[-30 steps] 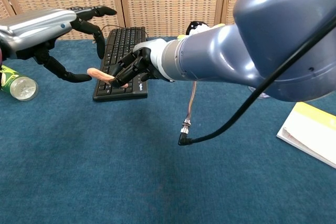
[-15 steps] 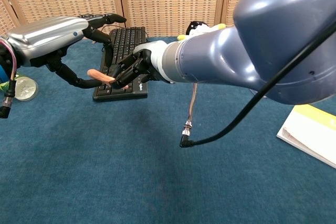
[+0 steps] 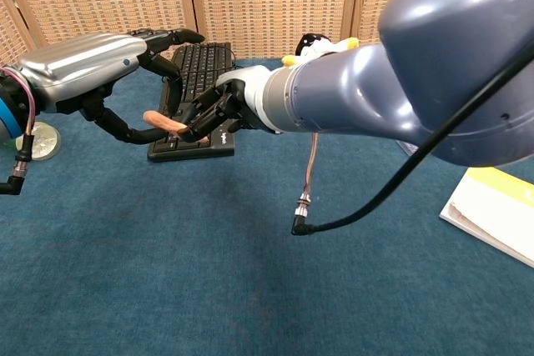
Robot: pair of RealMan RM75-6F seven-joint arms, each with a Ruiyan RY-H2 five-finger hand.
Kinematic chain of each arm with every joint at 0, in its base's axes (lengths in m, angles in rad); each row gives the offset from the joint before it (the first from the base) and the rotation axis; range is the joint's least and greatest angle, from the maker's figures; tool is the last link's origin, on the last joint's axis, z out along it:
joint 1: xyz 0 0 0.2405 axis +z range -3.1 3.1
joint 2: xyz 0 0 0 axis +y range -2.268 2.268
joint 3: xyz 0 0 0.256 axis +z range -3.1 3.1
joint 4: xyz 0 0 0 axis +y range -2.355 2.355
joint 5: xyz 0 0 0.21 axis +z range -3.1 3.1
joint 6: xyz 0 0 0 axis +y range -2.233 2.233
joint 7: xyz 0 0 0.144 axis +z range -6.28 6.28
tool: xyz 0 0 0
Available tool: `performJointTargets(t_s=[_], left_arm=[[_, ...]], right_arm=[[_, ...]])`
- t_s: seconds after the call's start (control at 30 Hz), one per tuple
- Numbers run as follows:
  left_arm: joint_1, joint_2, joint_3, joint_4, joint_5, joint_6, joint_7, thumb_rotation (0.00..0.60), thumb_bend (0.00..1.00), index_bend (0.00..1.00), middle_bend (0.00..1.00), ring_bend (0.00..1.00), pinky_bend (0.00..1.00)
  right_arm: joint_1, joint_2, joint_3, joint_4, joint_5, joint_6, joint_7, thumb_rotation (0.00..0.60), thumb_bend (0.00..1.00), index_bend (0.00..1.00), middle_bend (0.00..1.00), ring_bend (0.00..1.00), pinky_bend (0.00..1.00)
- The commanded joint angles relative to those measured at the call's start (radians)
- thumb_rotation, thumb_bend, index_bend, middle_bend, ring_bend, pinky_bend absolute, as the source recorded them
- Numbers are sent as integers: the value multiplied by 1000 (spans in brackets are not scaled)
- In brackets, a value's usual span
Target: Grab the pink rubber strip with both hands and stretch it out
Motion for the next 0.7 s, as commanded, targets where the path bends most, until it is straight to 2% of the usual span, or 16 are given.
performJointTargets(t_s=[0.03,0.43,0.7], left_arm=[[0,-3,1,1,-3,3,14,600,321,548,0,0,0],[-6,-14,4,-7,-20,1,41,600,385,580,0,0,0],[-10,-22,2,-5,-33,-3,44,600,430,672,0,0,0]], right_arm=[[-2,2,-1,-3,-1,-1,2,600,587,671,110,0,0],[-9,10,-9,-7,-6,-8,14,600,587,672,111,0,0],[-13,17,-13,-12,-8,-11,17,600,588,674,114,0,0]])
